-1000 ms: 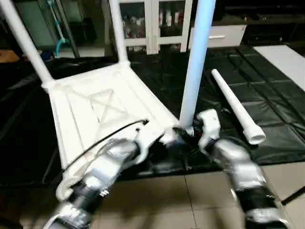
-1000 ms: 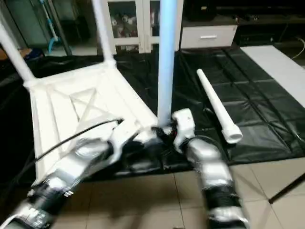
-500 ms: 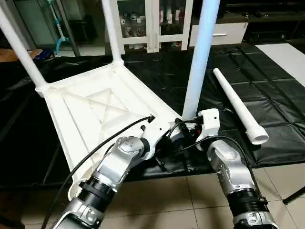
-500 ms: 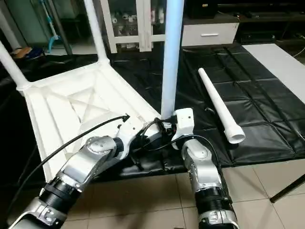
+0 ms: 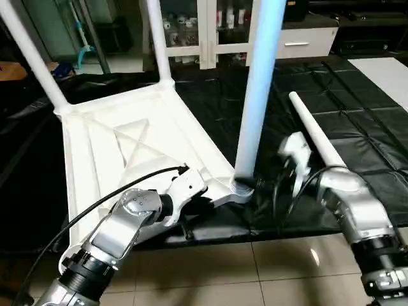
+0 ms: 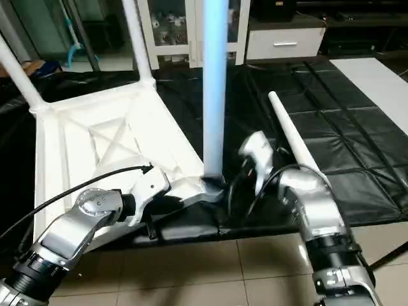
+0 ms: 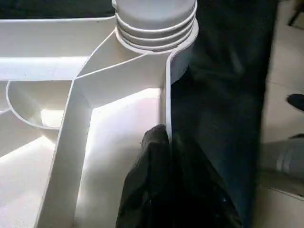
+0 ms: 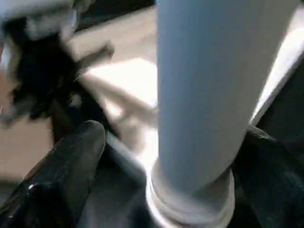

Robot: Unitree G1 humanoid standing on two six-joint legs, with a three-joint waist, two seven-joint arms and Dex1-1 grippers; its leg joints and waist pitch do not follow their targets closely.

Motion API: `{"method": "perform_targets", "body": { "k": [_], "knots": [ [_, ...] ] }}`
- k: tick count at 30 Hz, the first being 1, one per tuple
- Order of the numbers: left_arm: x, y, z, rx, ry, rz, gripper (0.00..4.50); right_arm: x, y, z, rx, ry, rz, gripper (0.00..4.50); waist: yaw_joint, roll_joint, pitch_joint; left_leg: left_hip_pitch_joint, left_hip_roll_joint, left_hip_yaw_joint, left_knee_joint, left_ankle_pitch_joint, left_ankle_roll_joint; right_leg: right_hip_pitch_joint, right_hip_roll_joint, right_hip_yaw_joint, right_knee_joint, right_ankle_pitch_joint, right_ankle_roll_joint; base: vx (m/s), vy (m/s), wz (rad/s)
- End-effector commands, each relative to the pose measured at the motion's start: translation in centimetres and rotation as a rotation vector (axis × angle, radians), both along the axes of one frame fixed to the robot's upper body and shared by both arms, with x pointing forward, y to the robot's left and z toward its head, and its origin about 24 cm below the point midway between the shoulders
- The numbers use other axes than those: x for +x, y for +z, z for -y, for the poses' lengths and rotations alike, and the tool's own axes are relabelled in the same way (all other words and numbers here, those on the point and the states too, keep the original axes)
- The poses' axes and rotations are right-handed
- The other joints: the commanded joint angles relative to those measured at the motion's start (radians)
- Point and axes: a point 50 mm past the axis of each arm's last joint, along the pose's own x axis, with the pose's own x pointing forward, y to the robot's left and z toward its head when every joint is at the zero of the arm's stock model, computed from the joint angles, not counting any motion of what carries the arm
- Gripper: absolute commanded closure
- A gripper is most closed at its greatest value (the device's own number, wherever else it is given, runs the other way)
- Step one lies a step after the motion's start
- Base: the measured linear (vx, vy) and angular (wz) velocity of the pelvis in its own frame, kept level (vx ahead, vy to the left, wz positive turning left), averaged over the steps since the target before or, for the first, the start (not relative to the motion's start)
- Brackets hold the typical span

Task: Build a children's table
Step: Rotate leg to tighten

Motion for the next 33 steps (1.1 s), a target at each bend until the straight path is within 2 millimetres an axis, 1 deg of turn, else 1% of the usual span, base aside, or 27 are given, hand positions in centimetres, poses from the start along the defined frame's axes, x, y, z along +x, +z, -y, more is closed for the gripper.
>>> {"method": "perform_targets", "body": {
  "k": [1,4,5,7,8,9,11,13,14,17,18,19,21,23,24,27,29,31,33],
  "knots": [
    [-1.8,-2.5,-0.4,0.063,-0.043,-0.145,4.50,-0.1,-0.1,0.4,-0.032,0.034,-0.024,0.18,0.002,-0.016,-0.054,0.007,0.032,0.000,-0.073,-0.144,0.102,0.050,-0.026,0.035,-0.051,-0.177,-0.262,0.000,0.000,0.00],
    [-2.2,-2.4,-0.4,0.057,-0.071,-0.159,4.50,0.0,-0.2,0.7,-0.051,0.042,-0.035,0.18,0.004,-0.017,-0.054,0.004,0.029,0.001,-0.073,-0.149,0.099,0.051,-0.025,0.037,-0.050,-0.179,-0.261,0.000,0.000,0.00],
    [-2.2,-2.4,-0.4,0.057,-0.073,-0.159,4.50,0.0,-0.2,0.7,-0.056,0.039,-0.034,0.18,0.004,-0.016,-0.054,0.005,0.029,0.000,-0.073,-0.146,0.099,0.051,-0.025,0.037,-0.050,-0.178,-0.259,0.000,0.000,0.00],
    [-2.2,-2.4,-0.4,0.056,-0.074,-0.160,4.50,0.2,-0.3,0.8,-0.058,0.034,-0.033,0.18,0.004,-0.016,-0.054,0.005,0.029,0.001,-0.073,-0.144,0.097,0.051,-0.025,0.037,-0.051,-0.180,-0.259,0.000,0.000,0.00],
    [-2.2,-2.3,-0.4,0.056,-0.074,-0.161,4.50,0.4,-0.1,0.8,-0.051,0.018,-0.015,0.18,0.004,-0.018,-0.056,0.006,0.029,0.002,-0.072,-0.140,0.097,0.050,-0.025,0.039,-0.049,-0.172,-0.263,0.000,0.000,0.00],
    [-2.3,-2.3,-0.4,0.056,-0.075,-0.162,4.50,0.5,0.0,0.8,-0.039,0.014,-0.018,0.18,0.005,-0.018,-0.055,0.005,0.028,0.002,-0.072,-0.139,0.098,0.050,-0.025,0.038,-0.049,-0.174,-0.263,0.000,0.000,0.00],
    [-2.3,-2.3,-0.4,0.057,-0.077,-0.163,4.50,0.5,0.0,0.8,-0.034,0.014,-0.020,0.18,0.004,-0.018,-0.057,0.003,0.028,0.000,-0.071,-0.123,0.104,0.053,-0.025,0.038,-0.046,-0.161,-0.261,0.000,0.000,0.00],
    [-2.3,-2.3,-0.4,0.058,-0.078,-0.164,4.50,0.5,0.0,0.8,-0.032,0.017,-0.027,0.18,0.004,-0.017,-0.058,0.004,0.027,0.000,-0.069,-0.112,0.108,0.053,-0.024,0.038,-0.045,-0.150,-0.263,0.000,0.000,0.00],
    [-2.3,-2.2,-0.4,0.059,-0.082,-0.167,4.50,0.5,-0.1,0.9,-0.032,0.023,-0.036,0.44,0.005,-0.016,-0.058,0.004,0.027,0.001,-0.068,-0.108,0.114,0.052,-0.024,0.038,-0.045,-0.143,-0.268,0.000,0.000,0.00],
    [-2.4,-2.2,-0.4,0.059,-0.088,-0.171,4.50,0.4,-0.4,0.9,-0.030,0.030,-0.047,0.55,0.006,-0.017,-0.059,0.003,0.027,0.001,-0.066,-0.100,0.117,0.053,-0.024,0.038,-0.043,-0.135,-0.273,0.000,0.000,0.00],
    [-2.4,-2.2,-0.4,0.059,-0.091,-0.173,4.50,0.4,-0.5,0.9,-0.028,0.035,-0.054,0.64,0.006,-0.017,-0.059,0.003,0.026,0.002,-0.066,-0.102,0.119,0.053,-0.024,0.038,-0.044,-0.139,-0.274,0.000,0.000,0.00],
    [-2.4,-2.2,-0.4,0.059,-0.093,-0.174,4.50,0.3,-0.6,0.8,-0.030,0.039,-0.057,0.90,0.005,-0.018,-0.059,0.003,0.026,0.001,-0.066,-0.101,0.120,0.054,-0.023,0.038,-0.043,-0.139,-0.273,0.000,0.000,0.00],
    [-2.5,-2.2,-0.4,0.060,-0.094,-0.175,4.50,0.2,-0.7,0.8,-0.036,0.049,-0.062,0.96,0.006,-0.018,-0.058,0.003,0.027,0.002,-0.066,-0.107,0.120,0.053,-0.023,0.038,-0.045,-0.149,-0.271,0.000,0.000,0.00],
    [-2.5,-2.2,-0.4,0.061,-0.095,-0.177,4.50,0.0,-0.9,0.8,-0.041,0.068,-0.077,1.05,0.006,-0.018,-0.057,0.004,0.027,0.001,-0.067,-0.120,0.116,0.052,-0.023,0.038,-0.046,-0.166,-0.269,0.000,0.000,0.00],
    [-2.5,-2.2,-0.4,0.062,-0.096,-0.178,4.50,-0.1,-1.0,0.8,-0.043,0.072,-0.081,1.29,0.006,-0.018,-0.056,0.003,0.027,0.001,-0.068,-0.129,0.112,0.052,-0.023,0.039,-0.046,-0.177,-0.267,0.000,0.000,0.00],
    [-2.6,-2.2,-0.4,0.064,-0.098,-0.181,4.50,-0.1,-1.2,0.8,-0.047,0.077,-0.089,1.41,0.006,-0.019,-0.056,0.005,0.028,0.001,-0.069,-0.142,0.102,0.051,-0.023,0.041,-0.047,-0.192,-0.262,0.000,0.000,0.00],
    [-2.6,-2.2,-0.4,0.063,-0.101,-0.183,4.50,-0.1,-1.2,0.8,-0.048,0.084,-0.092,1.72,0.006,-0.020,-0.055,0.005,0.027,0.001,-0.070,-0.157,0.098,0.050,-0.022,0.043,-0.049,-0.207,-0.259,0.000,0.000,0.00],
    [-2.6,-2.3,-0.3,0.063,-0.105,-0.185,4.50,-0.2,-1.3,0.6,-0.047,0.093,-0.094,1.82,0.005,-0.021,-0.055,0.004,0.027,0.001,-0.070,-0.160,0.096,0.049,-0.022,0.044,-0.049,-0.210,-0.257,0.000,0.000,0.00],
    [-2.7,-2.3,-0.2,0.062,-0.108,-0.188,4.50,-0.3,-1.4,0.5,-0.046,0.096,-0.095,2.01,0.005,-0.019,-0.054,0.004,0.027,0.000,-0.071,-0.163,0.095,0.049,-0.022,0.045,-0.049,-0.213,-0.254,0.000,0.000,0.00]
  ]
}}
